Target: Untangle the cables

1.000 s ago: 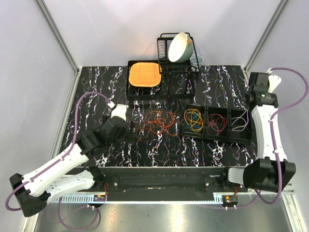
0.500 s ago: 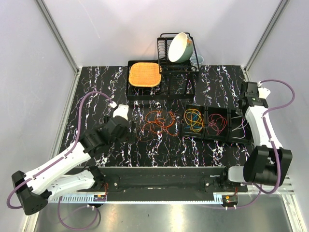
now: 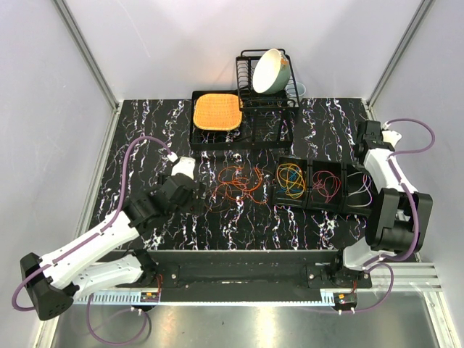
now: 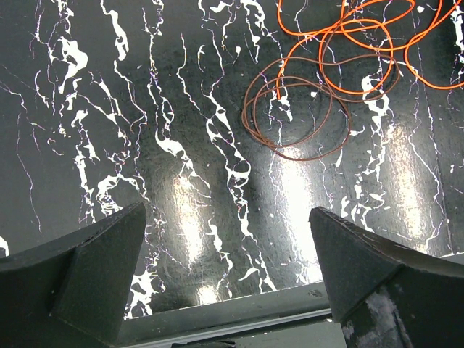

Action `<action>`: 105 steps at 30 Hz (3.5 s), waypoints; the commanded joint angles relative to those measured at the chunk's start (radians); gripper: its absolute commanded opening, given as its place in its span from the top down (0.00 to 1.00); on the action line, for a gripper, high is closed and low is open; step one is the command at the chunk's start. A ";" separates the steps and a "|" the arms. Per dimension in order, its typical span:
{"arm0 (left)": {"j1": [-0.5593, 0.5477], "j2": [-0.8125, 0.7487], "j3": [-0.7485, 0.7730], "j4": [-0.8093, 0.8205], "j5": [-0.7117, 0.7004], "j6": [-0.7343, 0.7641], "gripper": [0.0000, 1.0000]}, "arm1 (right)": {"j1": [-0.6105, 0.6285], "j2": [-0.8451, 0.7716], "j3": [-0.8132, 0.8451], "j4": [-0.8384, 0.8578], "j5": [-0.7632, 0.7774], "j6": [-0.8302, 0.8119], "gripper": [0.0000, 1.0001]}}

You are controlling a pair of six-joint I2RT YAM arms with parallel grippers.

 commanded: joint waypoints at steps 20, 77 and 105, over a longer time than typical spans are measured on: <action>-0.004 -0.039 0.012 0.027 -0.037 0.011 0.01 | -0.006 0.104 -0.098 0.293 -0.110 -0.058 1.00; 0.114 0.892 0.439 0.536 0.169 0.069 0.24 | 0.148 -0.581 -0.012 -0.087 -0.788 -0.001 0.00; 0.139 0.643 0.895 0.227 0.267 0.126 1.00 | 0.150 -0.564 0.003 -0.004 -0.917 0.048 0.00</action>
